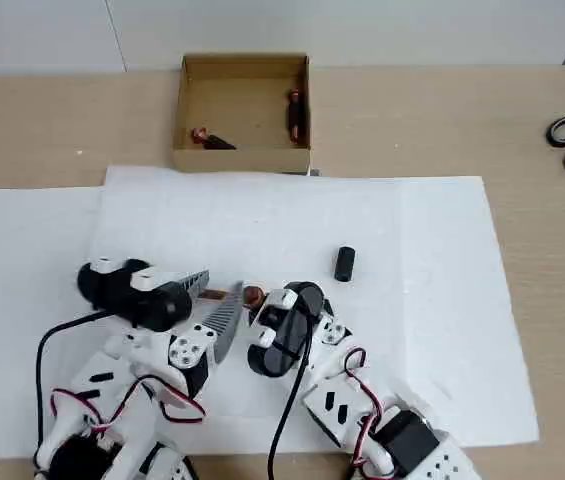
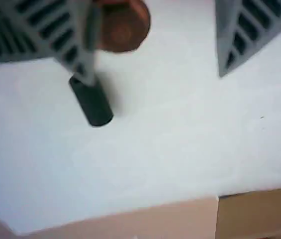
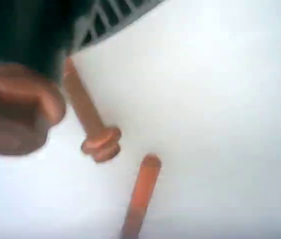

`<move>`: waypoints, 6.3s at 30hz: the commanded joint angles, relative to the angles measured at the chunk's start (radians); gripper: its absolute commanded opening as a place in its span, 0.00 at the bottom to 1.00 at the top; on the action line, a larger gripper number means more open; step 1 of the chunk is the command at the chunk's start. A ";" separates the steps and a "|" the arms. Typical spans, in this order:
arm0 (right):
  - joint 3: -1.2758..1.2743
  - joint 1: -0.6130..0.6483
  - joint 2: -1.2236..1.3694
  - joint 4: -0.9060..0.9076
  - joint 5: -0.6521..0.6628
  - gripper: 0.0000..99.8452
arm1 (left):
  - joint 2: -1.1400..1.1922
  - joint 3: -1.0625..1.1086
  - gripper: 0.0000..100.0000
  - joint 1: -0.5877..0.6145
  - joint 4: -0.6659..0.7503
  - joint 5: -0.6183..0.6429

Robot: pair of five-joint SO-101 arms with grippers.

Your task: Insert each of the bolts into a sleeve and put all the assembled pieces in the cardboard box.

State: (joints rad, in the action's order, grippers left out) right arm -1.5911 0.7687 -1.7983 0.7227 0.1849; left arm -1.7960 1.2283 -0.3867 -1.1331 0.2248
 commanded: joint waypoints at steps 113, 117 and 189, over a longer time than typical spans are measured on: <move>3.274 -0.361 2.833 0.745 -0.178 0.23 | 0.003 -0.091 0.01 0.654 -0.265 0.092; 3.273 -0.366 2.783 0.938 -0.172 0.23 | 0.003 -0.090 0.01 0.654 -0.264 0.092; 2.099 -0.456 2.307 0.969 -0.321 0.14 | 0.003 -0.054 0.01 0.654 -0.221 0.012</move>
State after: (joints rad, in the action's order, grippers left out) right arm 0.5048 0.3191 0.5217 1.6863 -0.1235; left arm -1.7960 1.1776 0.2716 -1.3802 0.2447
